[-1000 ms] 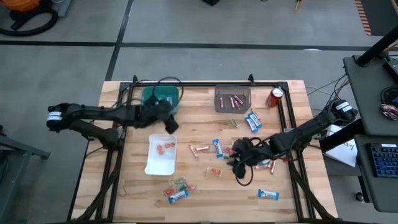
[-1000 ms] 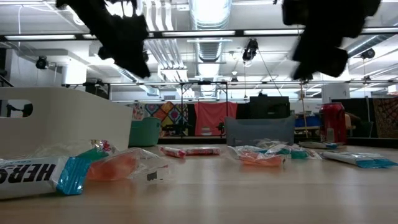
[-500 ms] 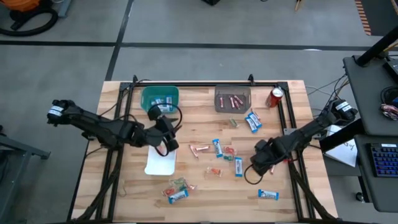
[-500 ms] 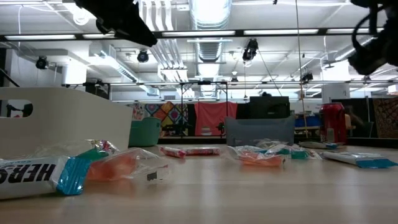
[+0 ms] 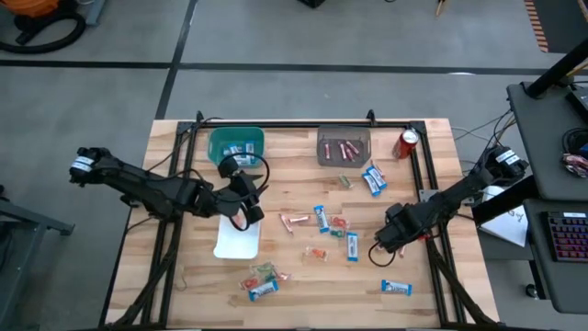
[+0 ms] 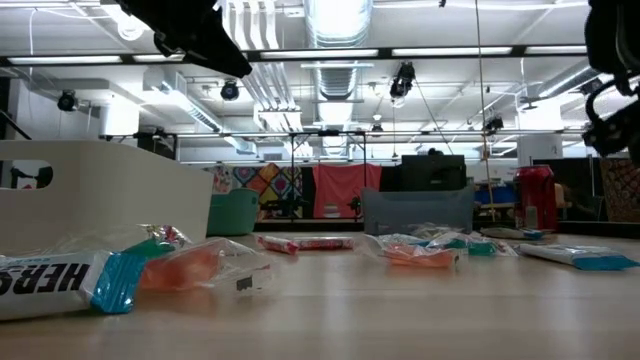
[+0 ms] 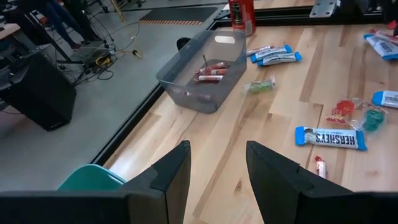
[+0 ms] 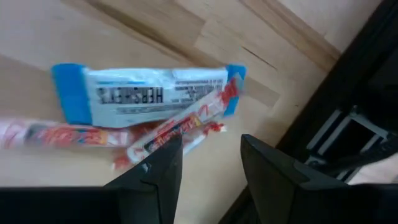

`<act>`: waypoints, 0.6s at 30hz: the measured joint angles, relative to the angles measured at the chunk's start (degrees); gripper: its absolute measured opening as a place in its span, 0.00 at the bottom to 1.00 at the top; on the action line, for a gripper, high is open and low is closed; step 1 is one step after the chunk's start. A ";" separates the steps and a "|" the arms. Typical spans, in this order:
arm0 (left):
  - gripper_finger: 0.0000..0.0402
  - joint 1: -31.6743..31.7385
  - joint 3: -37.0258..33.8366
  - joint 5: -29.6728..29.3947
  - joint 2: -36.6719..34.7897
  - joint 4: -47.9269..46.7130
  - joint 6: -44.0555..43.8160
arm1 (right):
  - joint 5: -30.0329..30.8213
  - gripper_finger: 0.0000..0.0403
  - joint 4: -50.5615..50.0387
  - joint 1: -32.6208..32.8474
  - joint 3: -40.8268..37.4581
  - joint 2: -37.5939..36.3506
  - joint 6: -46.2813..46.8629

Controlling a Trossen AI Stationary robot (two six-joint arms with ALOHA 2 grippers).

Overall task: Sort candy
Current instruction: Put the transparent candy rolls into the black bin

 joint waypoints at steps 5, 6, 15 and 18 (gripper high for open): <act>0.35 0.00 -0.02 0.00 0.00 -0.02 0.01 | -0.02 0.38 0.59 0.00 -1.80 -0.04 1.27; 0.35 0.00 -0.02 0.00 0.00 -0.02 0.01 | -0.02 0.38 0.65 0.00 -1.80 -0.05 1.33; 0.35 0.00 -0.04 0.00 0.01 0.00 -0.06 | -0.09 0.33 1.09 0.15 0.41 -0.11 1.55; 0.35 0.00 -0.04 0.02 0.02 -0.02 -0.14 | -0.89 0.33 3.07 1.15 0.43 -0.11 2.33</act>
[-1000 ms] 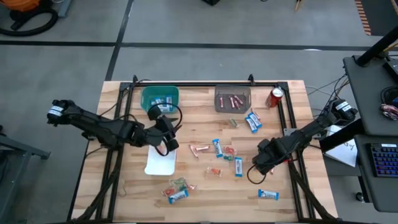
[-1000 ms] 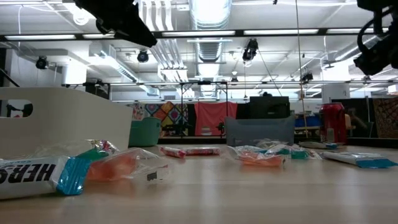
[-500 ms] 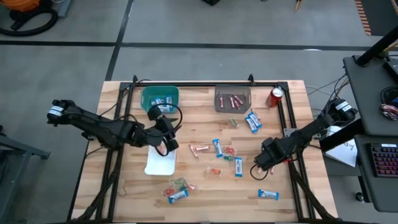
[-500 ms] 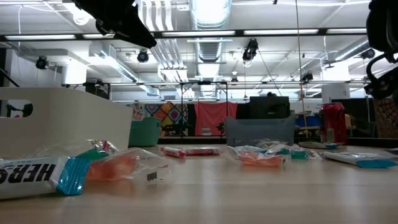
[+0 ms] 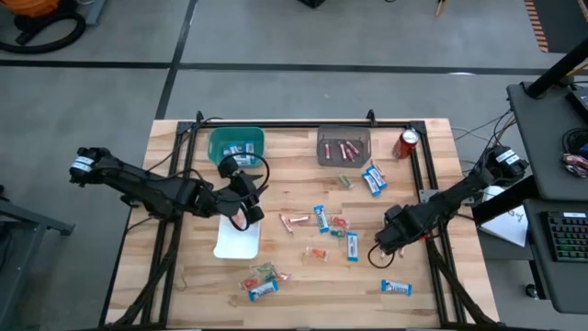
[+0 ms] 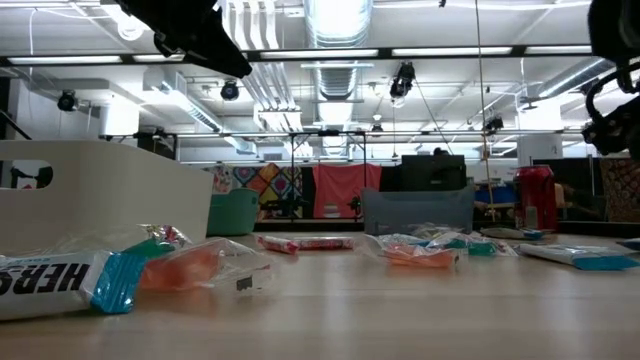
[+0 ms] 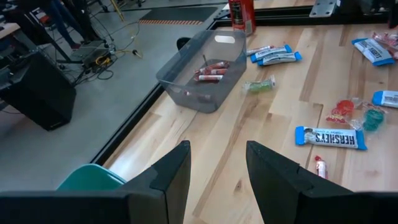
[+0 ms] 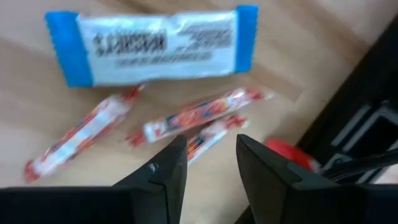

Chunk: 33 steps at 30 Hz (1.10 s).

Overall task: Sort candy
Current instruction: Put the transparent candy rolls into the black bin

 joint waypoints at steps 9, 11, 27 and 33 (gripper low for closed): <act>0.35 0.00 -0.02 0.00 0.00 0.04 0.06 | -2.87 0.33 4.23 5.05 0.46 0.02 7.92; 0.35 0.00 -0.02 0.00 0.00 0.13 0.06 | -2.84 0.33 4.66 5.79 0.63 0.02 9.19; 0.35 0.00 -0.02 0.04 0.03 1.01 0.08 | 1.43 0.22 16.49 7.37 -7.36 -0.09 13.26; 0.35 0.00 -0.02 0.04 0.40 1.29 0.08 | 1.10 0.09 16.34 7.35 -7.49 -0.11 11.45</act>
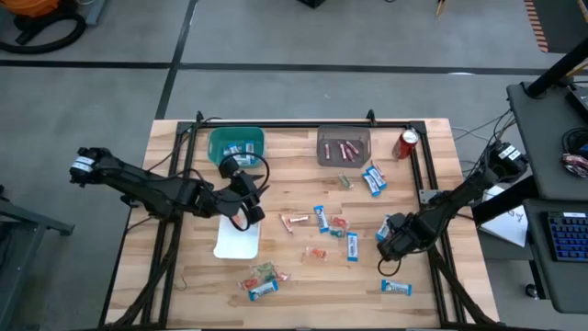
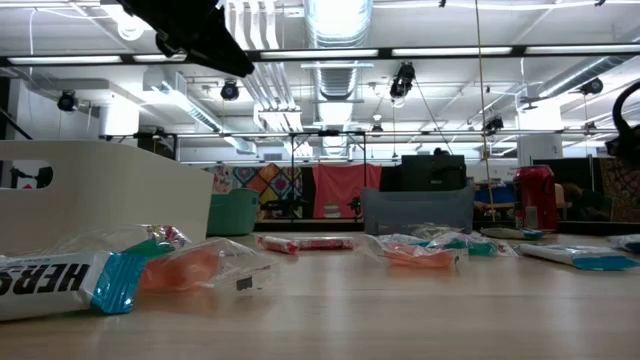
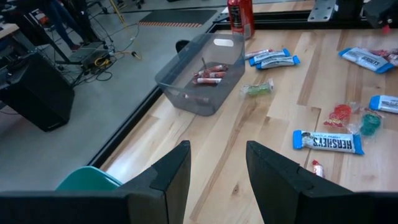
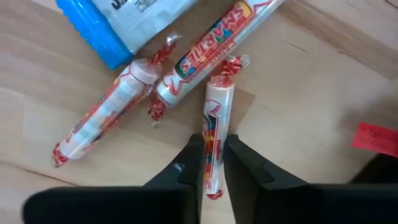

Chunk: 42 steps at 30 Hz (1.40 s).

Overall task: Sort candy
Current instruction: Put the transparent candy rolls into the black bin

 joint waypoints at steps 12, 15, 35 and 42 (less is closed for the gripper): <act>0.35 0.00 0.37 0.04 3.76 1.20 0.00 | -0.38 0.02 -11.64 0.00 8.49 -2.44 -6.09; 0.35 0.00 0.44 0.04 3.85 1.51 0.02 | 0.78 0.02 -15.06 0.00 11.93 -3.49 -8.19; 0.35 -0.09 0.42 0.07 3.87 7.10 -0.41 | 31.85 0.02 -1.38 -32.22 31.05 -4.68 -64.43; 0.35 -0.39 0.42 0.07 3.87 7.28 -1.73 | 28.52 0.02 4.24 -48.53 32.77 -3.35 -70.36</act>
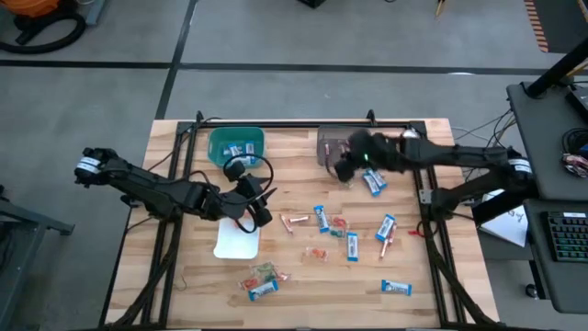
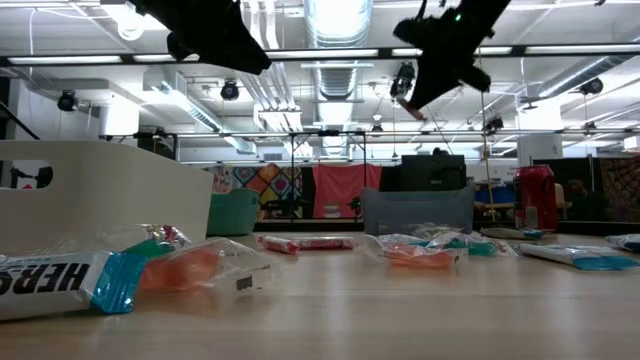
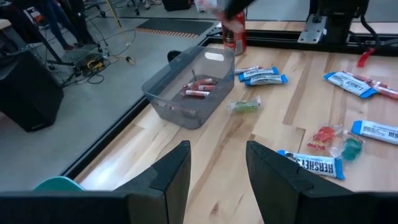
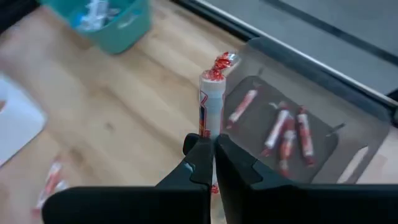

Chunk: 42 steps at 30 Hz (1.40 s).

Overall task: Sort candy
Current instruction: Put the transparent candy rolls into the black bin

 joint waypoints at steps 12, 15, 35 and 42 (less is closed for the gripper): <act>0.35 -0.09 -0.07 -0.01 0.00 0.23 -0.02 | -7.07 0.02 2.00 -15.31 2.74 11.09 -4.89; 0.35 -0.09 -0.07 -0.04 0.00 0.50 0.20 | -9.45 0.02 2.25 -17.57 3.33 14.63 -4.87; 0.35 -0.09 -0.54 -0.07 0.02 0.00 0.24 | -15.39 0.02 1.57 -21.17 9.47 30.83 -5.30; 0.35 -0.09 -0.72 -0.07 0.02 0.00 0.22 | -15.34 0.02 1.45 -21.78 9.32 32.04 -6.08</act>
